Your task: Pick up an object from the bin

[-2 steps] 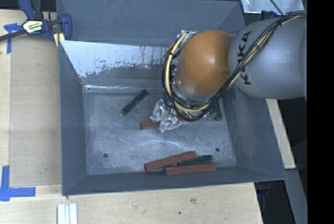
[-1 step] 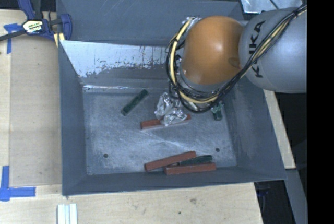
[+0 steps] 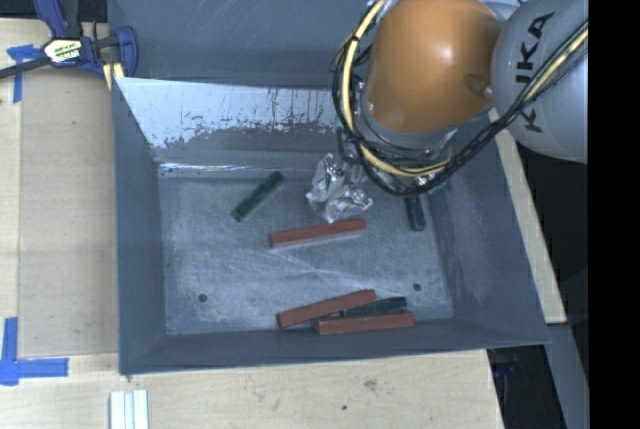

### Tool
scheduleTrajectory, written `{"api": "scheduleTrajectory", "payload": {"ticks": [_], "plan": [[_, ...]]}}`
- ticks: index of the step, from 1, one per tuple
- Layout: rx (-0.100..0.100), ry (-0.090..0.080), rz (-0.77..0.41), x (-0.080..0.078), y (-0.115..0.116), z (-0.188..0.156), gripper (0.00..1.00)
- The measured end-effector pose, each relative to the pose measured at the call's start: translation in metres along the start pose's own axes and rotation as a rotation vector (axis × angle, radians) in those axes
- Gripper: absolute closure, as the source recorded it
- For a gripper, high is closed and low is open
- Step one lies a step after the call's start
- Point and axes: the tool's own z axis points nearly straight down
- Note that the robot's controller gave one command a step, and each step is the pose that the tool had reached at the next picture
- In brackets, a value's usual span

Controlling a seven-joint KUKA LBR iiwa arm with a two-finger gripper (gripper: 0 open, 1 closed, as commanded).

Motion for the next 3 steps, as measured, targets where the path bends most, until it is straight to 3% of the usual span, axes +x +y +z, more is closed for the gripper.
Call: {"api": "scheduleTrajectory", "payload": {"ticks": [1,2,3], "plan": [[0.005,-0.01,0.012,-0.018,-0.012,-0.029,1.0],[-0.001,0.0,-0.271,0.014,0.024,0.054,0.0],[0.001,-0.002,-0.27,0.013,0.023,0.053,0.0]]}}
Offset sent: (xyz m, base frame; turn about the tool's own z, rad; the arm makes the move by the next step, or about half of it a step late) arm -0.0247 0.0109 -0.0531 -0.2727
